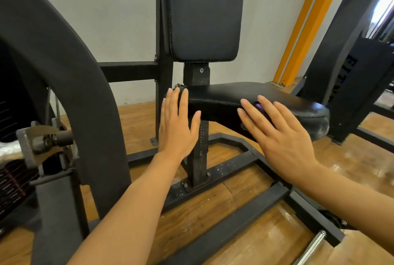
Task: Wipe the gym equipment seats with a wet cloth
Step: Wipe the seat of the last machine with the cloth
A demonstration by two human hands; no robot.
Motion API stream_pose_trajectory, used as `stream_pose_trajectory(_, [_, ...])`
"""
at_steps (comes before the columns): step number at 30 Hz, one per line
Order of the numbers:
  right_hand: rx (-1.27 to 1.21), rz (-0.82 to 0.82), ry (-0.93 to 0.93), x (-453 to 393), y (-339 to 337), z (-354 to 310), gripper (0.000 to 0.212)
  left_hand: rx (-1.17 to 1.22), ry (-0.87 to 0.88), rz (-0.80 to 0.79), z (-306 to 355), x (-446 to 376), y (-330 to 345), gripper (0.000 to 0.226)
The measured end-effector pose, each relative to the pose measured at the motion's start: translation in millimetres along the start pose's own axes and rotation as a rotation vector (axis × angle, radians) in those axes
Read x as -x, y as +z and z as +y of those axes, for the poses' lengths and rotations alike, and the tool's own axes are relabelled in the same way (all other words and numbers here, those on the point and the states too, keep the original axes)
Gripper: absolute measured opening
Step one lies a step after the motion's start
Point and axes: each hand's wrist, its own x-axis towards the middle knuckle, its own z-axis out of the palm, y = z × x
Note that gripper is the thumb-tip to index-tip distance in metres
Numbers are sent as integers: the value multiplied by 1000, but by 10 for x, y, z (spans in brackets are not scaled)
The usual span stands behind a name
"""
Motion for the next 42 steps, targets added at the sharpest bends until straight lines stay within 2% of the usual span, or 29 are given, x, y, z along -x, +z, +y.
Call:
stream_pose_trajectory(4, [45,-40,-17,-470,103,-164,59,-41,191,-1,-37,-28,38,59])
stream_pose_trajectory(8, [-6,-79,13,-698,140,-336,70,-61,201,8,-49,-38,34,58])
stream_pose_trajectory(14, [-16,-2,-86,-204,16,-2,65,-101,129,24,131,-17,30,61])
stream_pose_trajectory(17, [-39,8,-67,91,-41,173,81,-83,210,14,293,-5,89,57])
stream_pose_trajectory(20, [-96,106,-25,329,-43,319,72,-48,308,8,464,-18,148,53])
stream_pose_trajectory(23, [-128,233,54,342,-1,259,51,-35,350,-6,574,-30,193,50])
stream_pose_trajectory(25, [-109,234,108,165,26,116,44,-61,380,-1,581,-24,216,48])
stream_pose_trajectory(28, [-104,145,111,-213,92,-73,51,-78,407,31,556,-27,215,47])
stream_pose_trajectory(31, [-124,140,123,-325,145,-88,60,-72,416,44,525,-37,226,46])
stream_pose_trajectory(36, [-135,242,30,184,119,160,64,-84,431,80,479,-36,293,46])
stream_pose_trajectory(42, [-277,428,69,606,342,397,46,-51,401,100,527,-4,332,47])
